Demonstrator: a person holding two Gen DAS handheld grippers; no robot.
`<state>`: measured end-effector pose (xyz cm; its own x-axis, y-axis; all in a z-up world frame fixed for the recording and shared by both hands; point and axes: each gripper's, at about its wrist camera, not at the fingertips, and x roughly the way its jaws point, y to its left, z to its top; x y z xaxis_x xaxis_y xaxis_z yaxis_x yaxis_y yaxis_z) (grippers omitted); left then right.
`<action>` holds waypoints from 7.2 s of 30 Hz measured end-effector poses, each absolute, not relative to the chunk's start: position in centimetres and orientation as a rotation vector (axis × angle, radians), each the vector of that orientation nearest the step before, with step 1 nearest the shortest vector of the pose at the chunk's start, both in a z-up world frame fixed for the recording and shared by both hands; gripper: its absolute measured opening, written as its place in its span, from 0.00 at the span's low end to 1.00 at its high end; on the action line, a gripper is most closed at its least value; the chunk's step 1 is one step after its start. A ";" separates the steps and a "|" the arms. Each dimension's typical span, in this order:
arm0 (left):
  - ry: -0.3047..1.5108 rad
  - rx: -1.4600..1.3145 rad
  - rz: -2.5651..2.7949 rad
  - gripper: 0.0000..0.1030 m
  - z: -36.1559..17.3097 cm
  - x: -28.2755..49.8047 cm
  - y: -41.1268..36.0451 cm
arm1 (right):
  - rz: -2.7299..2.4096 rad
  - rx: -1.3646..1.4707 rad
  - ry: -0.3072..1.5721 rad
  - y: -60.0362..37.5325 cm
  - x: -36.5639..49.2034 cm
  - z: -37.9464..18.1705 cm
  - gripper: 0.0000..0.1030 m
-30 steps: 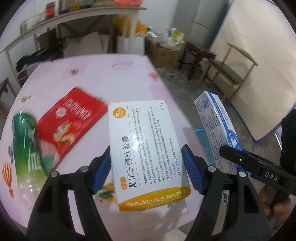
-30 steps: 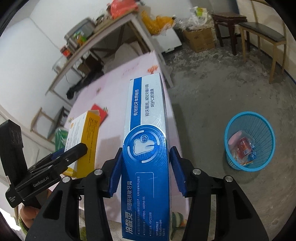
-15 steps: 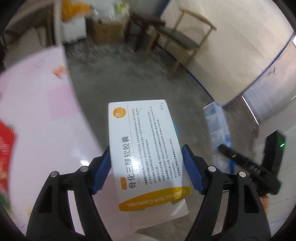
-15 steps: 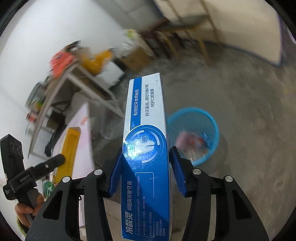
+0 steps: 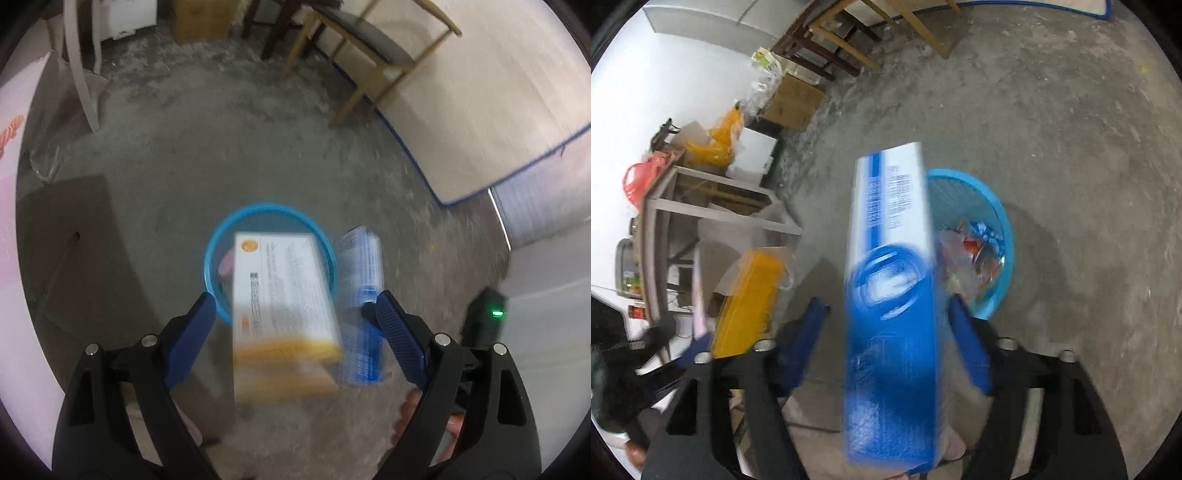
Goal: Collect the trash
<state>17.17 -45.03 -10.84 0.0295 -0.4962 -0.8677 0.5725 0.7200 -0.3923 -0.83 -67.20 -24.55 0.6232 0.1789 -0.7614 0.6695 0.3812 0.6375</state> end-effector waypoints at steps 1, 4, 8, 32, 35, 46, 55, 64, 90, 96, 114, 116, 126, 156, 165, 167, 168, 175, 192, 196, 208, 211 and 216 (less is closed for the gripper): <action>1.306 0.061 -0.832 0.82 -10.8 17.4 -45.0 | -0.374 1.156 0.912 -67.3 -0.1 -25.6 0.69; 1.298 0.042 -0.842 0.82 -10.5 17.7 -43.7 | -0.410 1.103 0.977 -66.6 0.4 -27.6 0.69; 1.287 0.021 -0.840 0.82 -10.1 17.9 -41.6 | -0.428 1.084 1.005 -66.0 -0.3 -28.9 0.69; 0.901 -0.086 -0.686 0.82 1.9 10.6 -14.2 | -0.380 0.721 1.239 -60.8 9.0 -31.0 0.68; 0.864 -0.161 -0.530 0.82 2.5 9.5 -6.8 | -0.411 0.669 1.313 -60.5 11.3 -33.8 0.62; 0.790 -0.343 -0.089 0.82 1.5 5.8 10.1 | -0.498 0.539 1.454 -59.3 14.0 -38.1 0.33; 0.833 -0.451 -0.063 0.82 -1.3 7.1 12.5 | -0.549 0.540 1.332 -59.7 8.9 -30.6 0.32; 0.825 -0.467 -0.055 0.82 -1.9 7.1 13.3 | -0.577 0.648 1.440 -63.2 6.5 -32.1 0.34; 0.788 -0.455 -0.141 0.82 -3.9 6.8 14.9 | -0.143 0.517 0.900 -46.3 4.1 -4.1 0.69; 0.823 -0.436 -0.156 0.82 -5.9 6.4 14.5 | 0.274 0.433 0.898 -32.2 8.3 -0.9 0.74; 0.899 -0.297 -0.238 0.82 -9.9 4.9 11.8 | 0.585 0.105 1.130 -6.2 16.6 -5.0 0.74; 0.905 -0.316 -0.244 0.82 -10.3 4.8 12.2 | 0.567 0.080 1.142 -5.3 17.0 -5.2 0.74; 0.886 -0.289 -0.245 0.82 -10.5 4.5 12.8 | 0.525 -0.012 1.228 -2.8 18.2 -7.0 0.55; 1.060 -0.286 -0.237 0.66 -8.0 23.0 10.3 | 0.474 0.357 1.141 -19.3 20.3 -7.2 0.53; 1.115 -0.162 -0.272 0.16 -9.9 23.9 7.5 | 0.515 0.390 1.163 -18.9 21.7 -8.6 0.53; 1.106 -0.160 -0.274 0.05 -10.0 23.0 7.6 | 0.517 0.395 1.161 -18.9 21.7 -8.6 0.53; 1.102 -0.165 -0.277 0.04 -10.0 22.6 7.7 | 0.517 0.397 1.160 -19.0 21.6 -8.6 0.53; 1.044 -0.200 -0.330 0.00 -8.3 16.4 8.0 | 0.531 0.387 1.179 -18.8 20.7 -8.7 0.53; 1.134 -0.502 -0.458 0.23 -10.8 2.3 11.5 | 0.533 0.213 1.197 -15.3 15.6 -7.7 0.53; 1.097 -0.585 -0.407 0.41 -11.0 2.8 13.5 | 0.519 0.169 1.188 -14.7 15.4 -7.6 0.53; 1.106 -0.664 -0.455 0.43 -12.6 10.0 10.8 | 0.510 0.153 1.172 -14.6 15.3 -7.9 0.53; 1.109 -0.689 -0.482 0.43 -12.9 11.1 10.1 | 0.514 0.174 1.168 -15.1 15.1 -8.0 0.53; 1.095 -0.750 -0.548 0.42 -12.9 12.0 9.5 | 0.521 0.212 1.165 -15.6 15.0 -8.1 0.53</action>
